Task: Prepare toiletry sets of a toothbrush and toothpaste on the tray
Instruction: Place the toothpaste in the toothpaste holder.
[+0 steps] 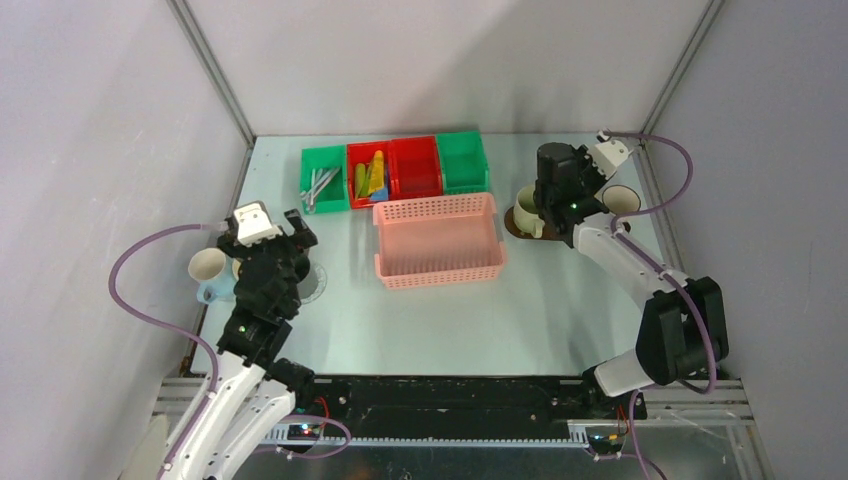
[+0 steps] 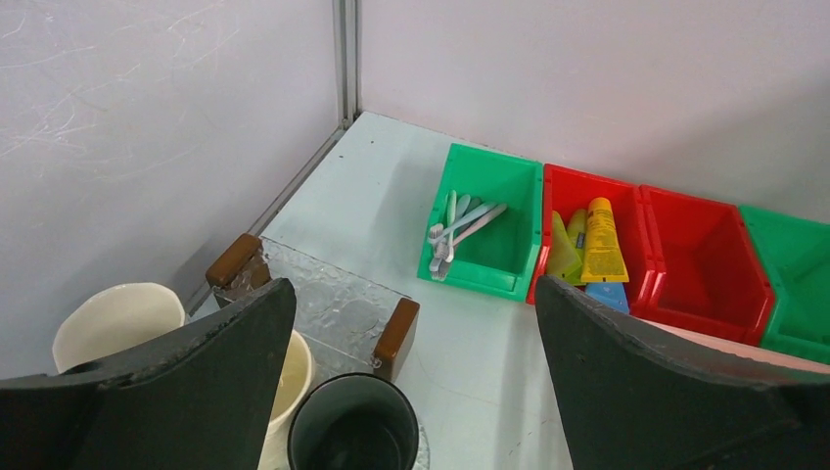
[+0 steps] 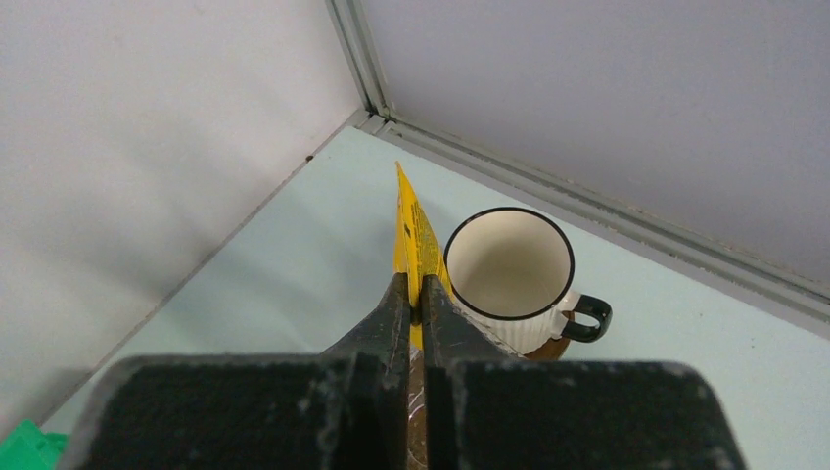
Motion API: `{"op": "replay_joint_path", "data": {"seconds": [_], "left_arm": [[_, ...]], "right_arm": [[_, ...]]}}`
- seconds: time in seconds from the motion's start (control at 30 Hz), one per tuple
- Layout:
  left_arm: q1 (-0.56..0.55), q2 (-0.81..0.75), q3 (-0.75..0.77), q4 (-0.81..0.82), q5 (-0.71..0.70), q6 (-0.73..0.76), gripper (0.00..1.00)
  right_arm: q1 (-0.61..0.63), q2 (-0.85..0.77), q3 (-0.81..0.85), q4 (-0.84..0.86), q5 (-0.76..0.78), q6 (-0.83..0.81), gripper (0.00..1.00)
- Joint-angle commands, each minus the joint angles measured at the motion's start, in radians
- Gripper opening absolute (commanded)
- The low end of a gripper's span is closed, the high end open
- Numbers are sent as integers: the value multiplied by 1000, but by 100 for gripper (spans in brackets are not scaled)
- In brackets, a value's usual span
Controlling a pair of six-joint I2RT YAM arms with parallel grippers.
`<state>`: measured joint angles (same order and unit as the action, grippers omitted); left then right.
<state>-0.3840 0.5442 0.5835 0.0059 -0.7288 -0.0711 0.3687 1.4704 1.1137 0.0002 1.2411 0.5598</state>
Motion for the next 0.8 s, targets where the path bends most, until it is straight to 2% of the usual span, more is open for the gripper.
{"op": "replay_joint_path", "data": {"seconds": [0.0, 0.47, 0.77], "left_arm": [[-4, 0, -8, 34, -1, -29, 98], [-61, -9, -34, 69, -18, -15, 98], [-69, -8, -40, 74, -17, -12, 98]], "right_arm": [[-3, 20, 57, 8, 88, 81, 0], [3, 128, 147, -304, 103, 349, 0], [-1, 193, 176, -361, 109, 434, 0]]}}
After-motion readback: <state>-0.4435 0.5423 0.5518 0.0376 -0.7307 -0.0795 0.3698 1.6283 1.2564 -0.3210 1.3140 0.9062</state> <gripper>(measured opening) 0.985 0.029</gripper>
